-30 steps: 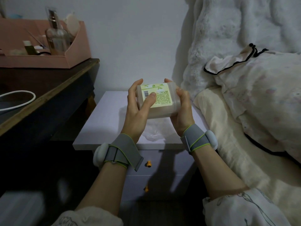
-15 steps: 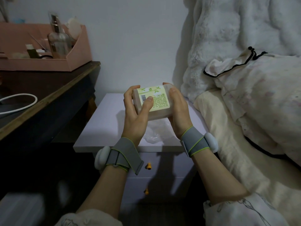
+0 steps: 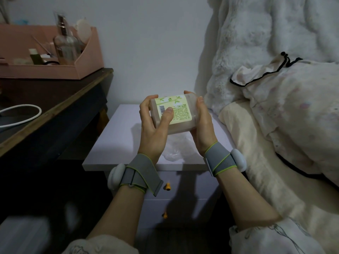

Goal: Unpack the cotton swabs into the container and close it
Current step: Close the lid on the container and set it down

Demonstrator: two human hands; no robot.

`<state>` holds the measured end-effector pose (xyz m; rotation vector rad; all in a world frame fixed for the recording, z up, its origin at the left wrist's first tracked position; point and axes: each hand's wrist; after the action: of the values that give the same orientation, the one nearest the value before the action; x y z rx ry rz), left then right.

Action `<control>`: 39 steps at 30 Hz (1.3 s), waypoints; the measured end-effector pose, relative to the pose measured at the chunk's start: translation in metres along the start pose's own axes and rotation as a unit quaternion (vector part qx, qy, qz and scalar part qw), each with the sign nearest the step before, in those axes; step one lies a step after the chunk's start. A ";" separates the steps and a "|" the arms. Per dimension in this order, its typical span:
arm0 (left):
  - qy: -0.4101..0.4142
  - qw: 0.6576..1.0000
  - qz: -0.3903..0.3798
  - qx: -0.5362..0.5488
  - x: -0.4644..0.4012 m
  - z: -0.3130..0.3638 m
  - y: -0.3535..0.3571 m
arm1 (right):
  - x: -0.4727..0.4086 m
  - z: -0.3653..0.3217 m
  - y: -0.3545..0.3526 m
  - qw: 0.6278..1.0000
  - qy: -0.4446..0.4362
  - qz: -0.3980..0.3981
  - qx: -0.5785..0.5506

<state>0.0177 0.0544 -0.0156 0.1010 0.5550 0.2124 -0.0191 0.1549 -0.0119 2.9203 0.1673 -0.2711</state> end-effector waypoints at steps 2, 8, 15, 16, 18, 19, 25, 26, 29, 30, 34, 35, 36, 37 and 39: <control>0.000 1.000 0.001 -0.005 0.000 0.000 0.000 | 0.001 -0.001 0.000 1.000 0.001 -0.008 0.003; 0.006 1.000 -0.002 -0.019 -0.001 0.000 -0.002 | 0.003 -0.007 -0.001 0.999 -0.002 -0.034 -0.003; 0.006 1.000 -0.014 -0.013 -0.002 -0.002 -0.004 | 0.001 -0.005 -0.001 1.000 0.005 -0.029 0.004; 0.006 1.000 -0.017 -0.010 -0.002 -0.002 -0.004 | 0.001 -0.005 -0.001 1.000 0.004 -0.029 0.004; 0.002 1.000 -0.022 -0.008 -0.002 -0.003 -0.005 | 0.000 -0.005 -0.001 1.000 0.004 -0.027 0.003; 0.001 1.000 -0.024 -0.010 -0.002 -0.004 -0.005 | 0.000 -0.004 -0.001 1.000 0.006 -0.025 0.002; 0.001 1.000 -0.019 -0.014 -0.004 -0.004 -0.005 | -0.001 -0.004 0.000 1.000 0.003 -0.016 0.010; 0.002 1.000 -0.016 -0.013 -0.004 -0.003 -0.005 | -0.001 -0.004 0.000 1.000 0.000 -0.014 0.014; 0.004 1.000 -0.008 -0.014 -0.004 -0.002 -0.005 | -0.001 -0.004 0.001 1.000 0.003 -0.015 0.023; 0.005 1.000 -0.006 -0.015 -0.004 -0.002 -0.005 | 0.000 -0.005 0.001 1.000 0.001 -0.018 0.024; 0.005 1.000 -0.006 -0.018 -0.003 -0.005 -0.004 | 0.003 -0.006 0.003 0.999 -0.004 -0.034 0.020; -0.001 1.000 -0.006 -0.023 -0.003 -0.006 -0.004 | 0.003 -0.005 0.003 0.999 -0.002 -0.036 0.023; -0.009 1.000 -0.005 -0.027 -0.003 -0.008 -0.004 | 0.004 -0.004 0.002 0.999 0.000 -0.039 0.026; -0.016 0.999 -0.003 -0.030 -0.003 -0.009 -0.004 | 0.004 -0.003 0.002 0.999 0.005 -0.039 0.027; -0.026 0.999 -0.008 -0.036 -0.004 -0.011 -0.004 | 0.003 -0.001 0.001 0.999 0.025 -0.033 0.020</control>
<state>0.0093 0.0498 -0.0231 0.0328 0.4967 0.2141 -0.0159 0.1544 -0.0111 2.9671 0.2682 -0.2133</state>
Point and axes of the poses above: each hand's wrist, its own x-axis away from the middle knuckle, its own y-axis out of the palm, z = x × y, and after that the axes turned 6 degrees about y, right-handed
